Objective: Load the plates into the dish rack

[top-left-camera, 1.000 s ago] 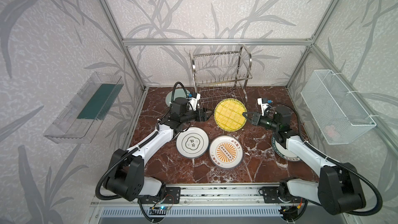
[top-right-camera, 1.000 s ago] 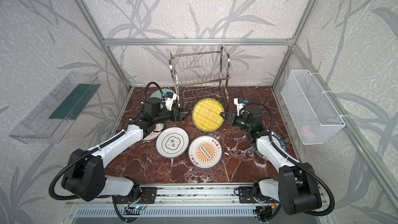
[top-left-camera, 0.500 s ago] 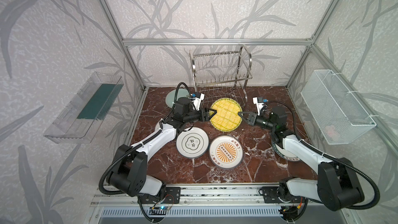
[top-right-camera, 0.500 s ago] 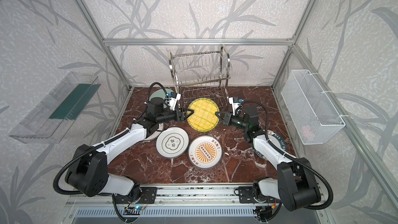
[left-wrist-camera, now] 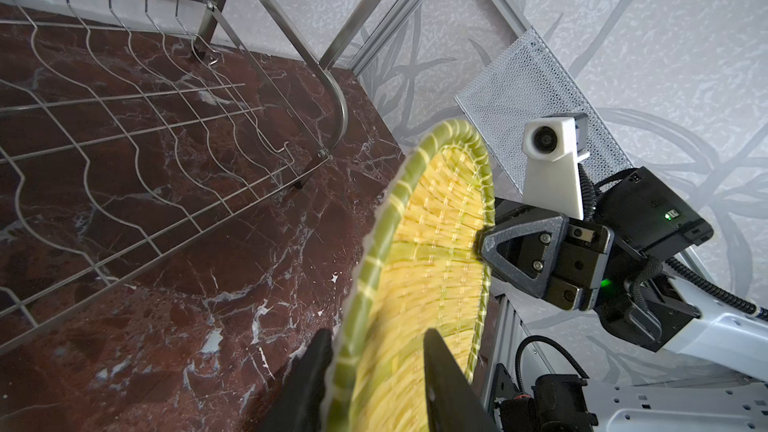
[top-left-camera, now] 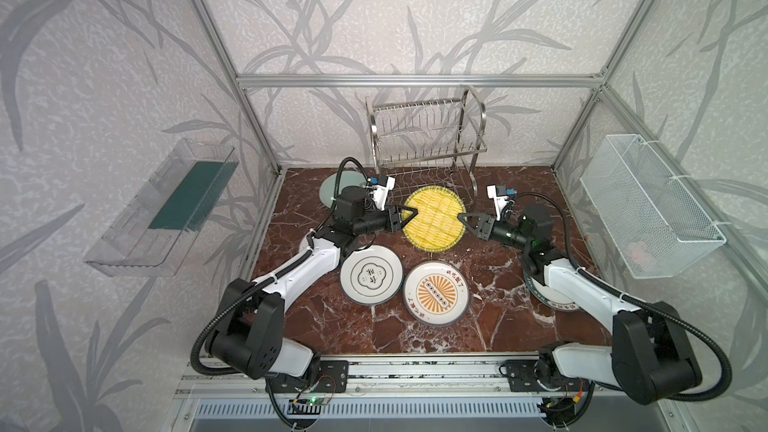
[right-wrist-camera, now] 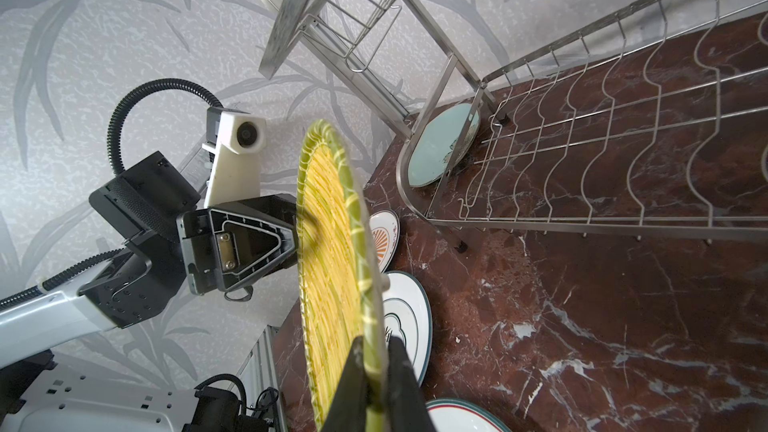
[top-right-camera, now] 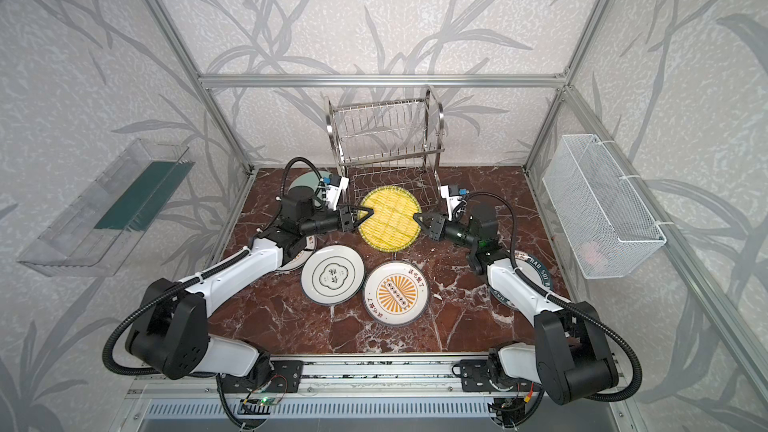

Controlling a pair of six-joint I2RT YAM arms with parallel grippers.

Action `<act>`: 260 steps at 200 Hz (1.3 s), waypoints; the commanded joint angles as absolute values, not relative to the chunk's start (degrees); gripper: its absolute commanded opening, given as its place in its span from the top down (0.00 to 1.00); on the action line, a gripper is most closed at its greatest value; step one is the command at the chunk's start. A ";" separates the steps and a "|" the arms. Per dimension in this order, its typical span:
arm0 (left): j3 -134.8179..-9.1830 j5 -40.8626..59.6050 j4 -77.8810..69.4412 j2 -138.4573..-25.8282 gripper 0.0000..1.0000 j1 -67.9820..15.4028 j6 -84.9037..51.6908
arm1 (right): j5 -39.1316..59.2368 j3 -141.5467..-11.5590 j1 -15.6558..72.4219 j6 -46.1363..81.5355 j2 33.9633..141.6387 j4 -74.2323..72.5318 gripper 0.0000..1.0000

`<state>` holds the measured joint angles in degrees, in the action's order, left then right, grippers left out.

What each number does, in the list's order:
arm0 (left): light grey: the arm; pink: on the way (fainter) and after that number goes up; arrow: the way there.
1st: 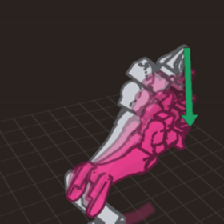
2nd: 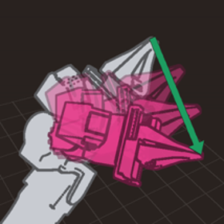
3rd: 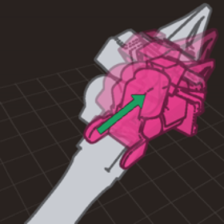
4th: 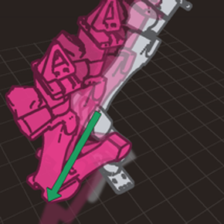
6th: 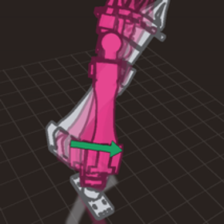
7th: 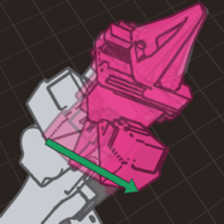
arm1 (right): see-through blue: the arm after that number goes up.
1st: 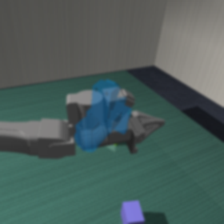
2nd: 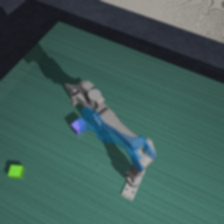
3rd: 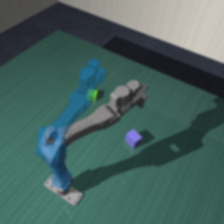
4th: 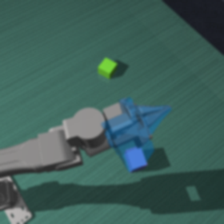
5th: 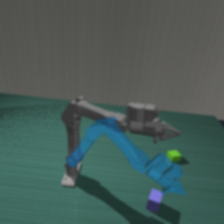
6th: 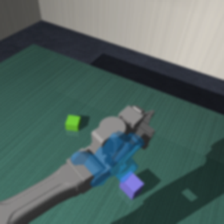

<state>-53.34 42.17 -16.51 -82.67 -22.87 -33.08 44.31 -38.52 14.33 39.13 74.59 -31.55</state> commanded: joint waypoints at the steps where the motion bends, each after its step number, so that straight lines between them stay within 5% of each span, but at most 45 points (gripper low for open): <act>1: -53.97 44.12 -19.13 -82.70 0.70 -23.34 -33.72 | 43.64 -40.96 14.68 39.20 74.21 -34.55 1.00; 90: -53.76 45.76 -21.84 -82.61 0.85 -23.59 -35.50 | 43.48 -41.37 15.03 39.02 73.82 -33.93 1.00; 129: -53.60 46.23 -22.57 -82.04 1.00 -23.66 -35.94 | 43.33 -41.33 15.38 38.85 73.24 -33.66 1.00; 210: -51.90 47.20 -30.88 -81.12 1.00 -23.72 -40.34 | 42.85 -40.05 16.08 38.44 72.77 -33.55 0.84; 260: -51.33 46.60 -33.22 -81.13 1.00 -23.71 -41.31 | 42.94 -38.74 16.29 39.82 73.27 -35.58 0.82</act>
